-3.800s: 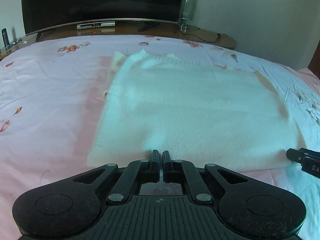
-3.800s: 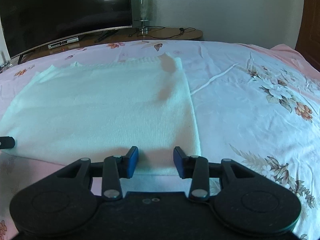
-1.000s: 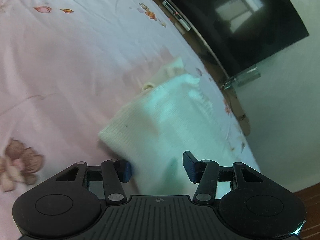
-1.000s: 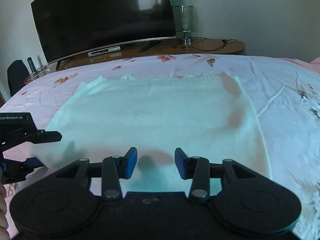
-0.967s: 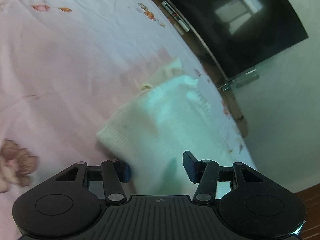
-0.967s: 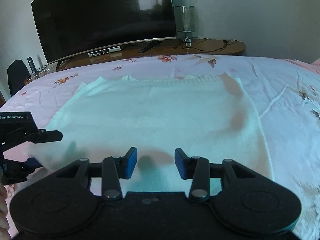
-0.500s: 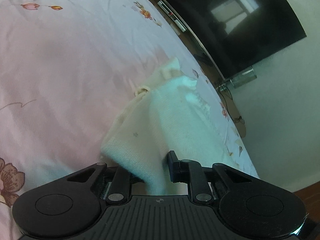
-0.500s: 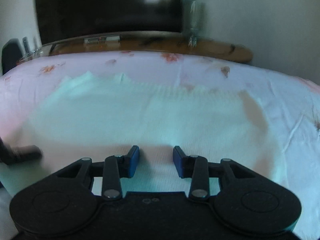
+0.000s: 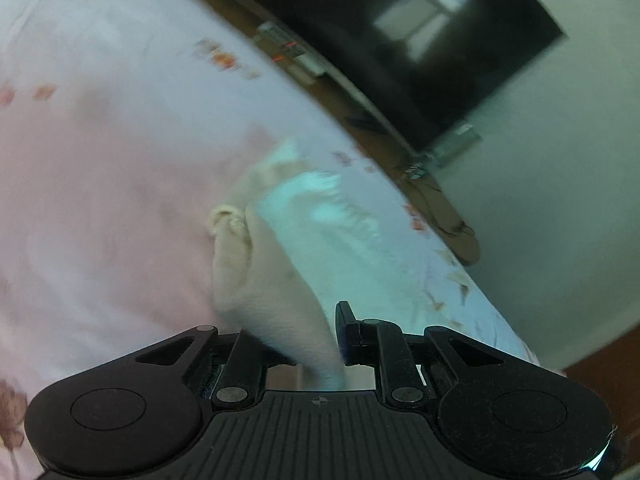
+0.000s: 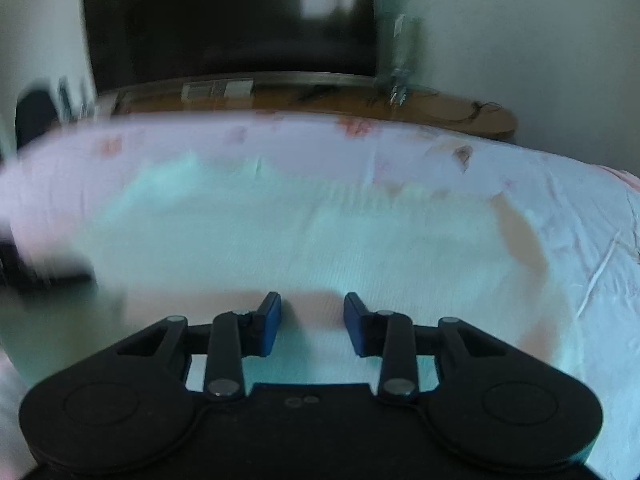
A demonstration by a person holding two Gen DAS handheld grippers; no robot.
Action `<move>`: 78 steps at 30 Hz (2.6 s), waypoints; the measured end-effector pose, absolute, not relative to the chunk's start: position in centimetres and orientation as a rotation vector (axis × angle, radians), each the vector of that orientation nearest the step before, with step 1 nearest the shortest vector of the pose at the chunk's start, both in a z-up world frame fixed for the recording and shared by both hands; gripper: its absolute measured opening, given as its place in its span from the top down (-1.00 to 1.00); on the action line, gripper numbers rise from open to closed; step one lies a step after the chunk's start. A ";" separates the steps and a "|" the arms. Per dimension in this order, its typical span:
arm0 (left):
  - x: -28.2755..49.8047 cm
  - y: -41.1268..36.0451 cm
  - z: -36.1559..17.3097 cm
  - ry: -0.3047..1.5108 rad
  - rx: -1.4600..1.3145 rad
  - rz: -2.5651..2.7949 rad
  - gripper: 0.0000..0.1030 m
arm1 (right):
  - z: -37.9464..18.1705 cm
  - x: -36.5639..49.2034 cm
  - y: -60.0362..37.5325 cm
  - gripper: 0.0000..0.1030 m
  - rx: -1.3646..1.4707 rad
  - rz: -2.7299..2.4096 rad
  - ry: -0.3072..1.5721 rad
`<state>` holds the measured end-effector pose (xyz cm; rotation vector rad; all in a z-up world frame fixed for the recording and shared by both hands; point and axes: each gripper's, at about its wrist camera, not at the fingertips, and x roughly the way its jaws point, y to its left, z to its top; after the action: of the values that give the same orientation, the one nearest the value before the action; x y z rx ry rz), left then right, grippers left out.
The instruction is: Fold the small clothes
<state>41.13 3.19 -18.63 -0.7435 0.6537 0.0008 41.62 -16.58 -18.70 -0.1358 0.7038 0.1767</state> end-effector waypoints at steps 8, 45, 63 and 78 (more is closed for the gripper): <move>41.2 -3.7 -15.2 0.654 -0.511 -0.285 0.86 | -17.9 41.1 -19.3 0.32 -0.004 0.162 0.698; 43.9 -6.0 -16.3 0.822 -0.361 -0.213 -0.19 | -17.2 41.7 -30.5 0.27 0.465 0.258 0.805; 42.2 -10.3 -14.2 0.754 -0.258 -0.288 -0.19 | -13.3 40.4 -32.6 0.68 0.281 0.187 0.716; 40.2 -9.7 -16.5 0.826 -0.165 -0.301 -0.19 | -16.2 35.5 -35.8 0.59 0.452 0.140 0.873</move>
<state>40.22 -9.71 -16.46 -0.1649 0.8263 -0.3012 35.49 -35.82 -16.18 0.4520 0.8728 0.1404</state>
